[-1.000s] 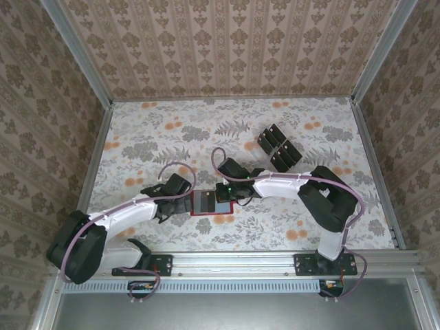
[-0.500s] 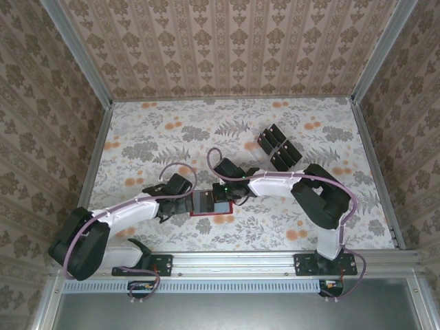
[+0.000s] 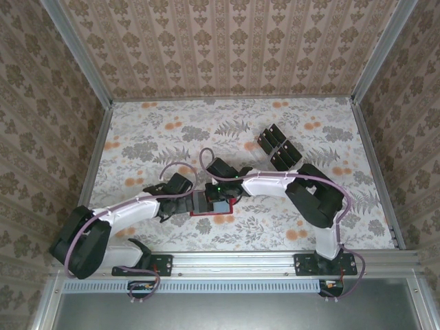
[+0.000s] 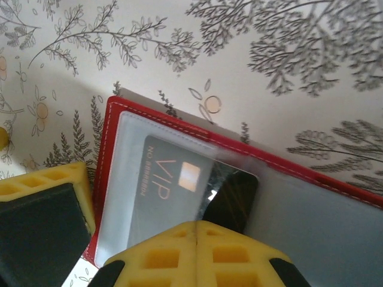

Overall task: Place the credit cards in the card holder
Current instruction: Insert the credit card into the card holder.

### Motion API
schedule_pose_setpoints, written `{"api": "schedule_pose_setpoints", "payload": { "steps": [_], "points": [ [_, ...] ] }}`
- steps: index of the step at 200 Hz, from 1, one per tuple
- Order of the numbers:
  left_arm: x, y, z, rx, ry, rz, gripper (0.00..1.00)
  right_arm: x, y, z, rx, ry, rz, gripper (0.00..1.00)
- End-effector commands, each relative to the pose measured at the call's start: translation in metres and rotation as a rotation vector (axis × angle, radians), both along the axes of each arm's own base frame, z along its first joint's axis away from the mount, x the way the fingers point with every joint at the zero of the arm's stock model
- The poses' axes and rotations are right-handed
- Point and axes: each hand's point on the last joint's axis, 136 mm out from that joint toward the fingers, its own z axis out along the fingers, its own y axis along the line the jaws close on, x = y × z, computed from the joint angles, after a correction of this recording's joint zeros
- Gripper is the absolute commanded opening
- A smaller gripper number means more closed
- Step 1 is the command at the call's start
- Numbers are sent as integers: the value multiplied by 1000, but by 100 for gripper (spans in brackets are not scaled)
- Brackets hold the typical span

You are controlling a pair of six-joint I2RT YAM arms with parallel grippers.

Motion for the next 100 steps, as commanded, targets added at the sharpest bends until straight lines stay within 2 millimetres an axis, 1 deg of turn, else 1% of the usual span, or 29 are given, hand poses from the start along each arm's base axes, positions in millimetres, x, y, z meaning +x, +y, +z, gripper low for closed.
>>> {"api": "schedule_pose_setpoints", "payload": {
  "steps": [1,25,50,83,100],
  "points": [
    [-7,-1,-17,-8,48,-2,100,-7,8,-4,-20,25,33,3],
    [-6,-2,-17,-12,47,-1,100,-9,14,-5,-17,28,44,3],
    [-7,-3,-17,-17,50,-3,100,-9,13,3,-8,12,41,3],
    [-6,-3,-16,-17,50,-4,100,-8,3,21,-4,-34,20,4],
    [-7,-3,-17,-17,51,-4,100,-9,-4,24,-13,-46,9,4]
  ]
}}
